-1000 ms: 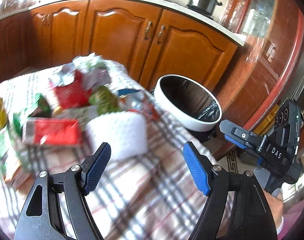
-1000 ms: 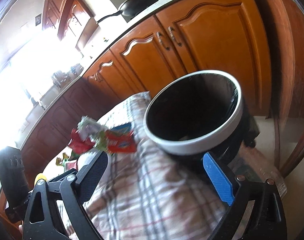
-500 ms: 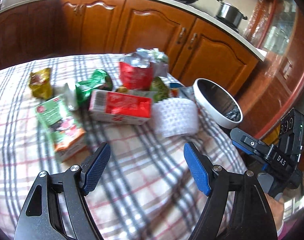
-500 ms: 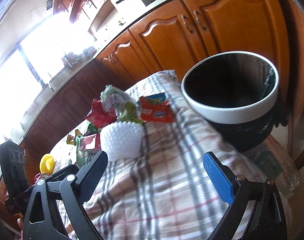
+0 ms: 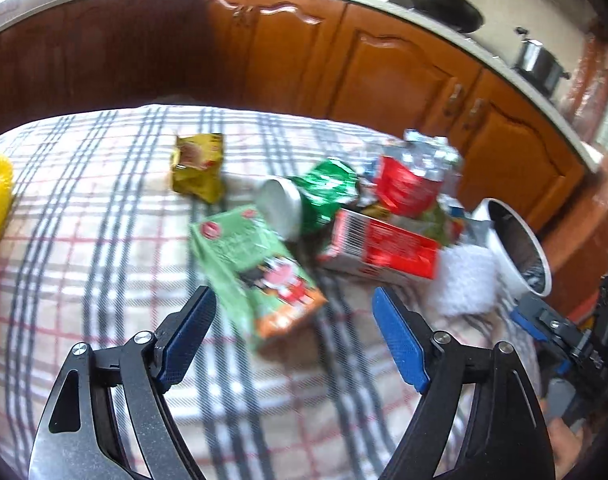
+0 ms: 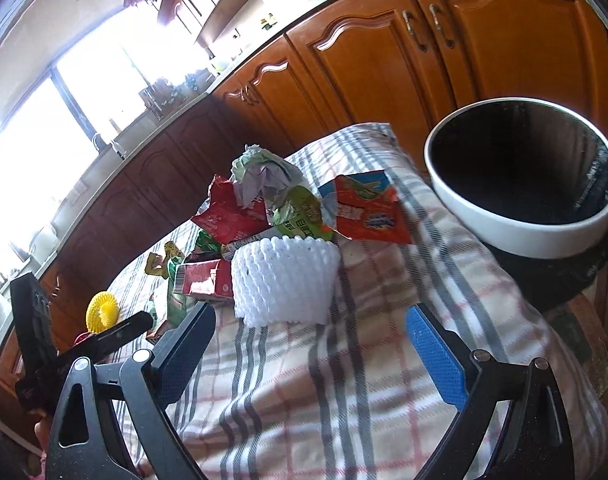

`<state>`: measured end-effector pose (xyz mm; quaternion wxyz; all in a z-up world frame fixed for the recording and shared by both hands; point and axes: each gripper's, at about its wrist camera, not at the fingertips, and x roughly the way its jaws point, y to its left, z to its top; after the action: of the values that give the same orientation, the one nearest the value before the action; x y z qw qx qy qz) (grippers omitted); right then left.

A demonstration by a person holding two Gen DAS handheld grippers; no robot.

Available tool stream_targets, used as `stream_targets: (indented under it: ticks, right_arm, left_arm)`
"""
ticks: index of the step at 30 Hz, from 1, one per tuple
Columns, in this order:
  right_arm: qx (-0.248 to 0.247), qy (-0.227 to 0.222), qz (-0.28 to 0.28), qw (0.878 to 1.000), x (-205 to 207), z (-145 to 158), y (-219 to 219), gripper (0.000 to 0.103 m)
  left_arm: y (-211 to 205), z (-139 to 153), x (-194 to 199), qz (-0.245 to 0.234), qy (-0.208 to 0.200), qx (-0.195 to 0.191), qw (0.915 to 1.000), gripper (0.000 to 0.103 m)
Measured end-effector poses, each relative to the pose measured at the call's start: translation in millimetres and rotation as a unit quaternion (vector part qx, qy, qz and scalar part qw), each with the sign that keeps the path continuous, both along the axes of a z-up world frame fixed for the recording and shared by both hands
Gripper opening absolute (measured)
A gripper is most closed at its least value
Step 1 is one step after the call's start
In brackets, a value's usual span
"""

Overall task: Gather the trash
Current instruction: 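Grasp the green milk carton with the left tool while the right tool grasps the white mesh net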

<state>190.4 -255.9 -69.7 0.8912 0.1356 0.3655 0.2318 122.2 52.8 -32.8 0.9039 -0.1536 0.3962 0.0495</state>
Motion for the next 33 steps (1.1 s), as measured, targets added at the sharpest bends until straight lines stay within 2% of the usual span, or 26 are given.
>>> stream_targets:
  ticks: [6, 9, 10, 12, 13, 16, 22, 26, 33]
  right_arm:
    - [0.001, 0.021, 0.005, 1.000, 23, -12, 11, 0.096]
    - [0.003, 0.032, 0.011, 0.999, 33, -17, 18, 0.087]
    - [0.002, 0.034, 0.014, 0.999, 36, -18, 21, 0.079]
    - [0.001, 0.035, 0.022, 0.999, 38, -18, 23, 0.060]
    - [-0.001, 0.033, 0.026, 0.999, 37, -17, 24, 0.042]
    - [-0.012, 0.019, 0.029, 0.999, 29, -14, 26, 0.025]
    - [-0.017, -0.008, 0.029, 0.999, -1, -2, 16, 0.022]
    - [-0.012, -0.014, 0.018, 1.000, -15, 4, 0, 0.022]
    - [-0.008, -0.029, -0.012, 0.999, -29, 16, -28, 0.022]
  left_arm:
    - [9, -22, 26, 0.022, 0.045, 0.021, 0.9985, 0.084]
    - [13, -29, 30, 0.024, 0.051, 0.022, 0.9981, 0.079]
    - [13, -30, 29, 0.022, 0.050, 0.024, 0.9982, 0.066]
    - [13, -29, 26, 0.013, 0.042, 0.031, 0.9985, 0.062]
    - [13, -27, 23, 0.010, 0.036, 0.031, 0.9988, 0.057]
    - [13, -21, 9, -0.001, 0.019, 0.032, 0.9993, 0.052]
    - [-3, -2, -22, -0.035, -0.014, 0.042, 0.9984, 0.051]
    - [-27, 11, -42, -0.076, -0.034, 0.049, 0.9953, 0.050]
    - [-78, 21, -43, -0.148, -0.045, 0.036, 0.9872, 0.050]
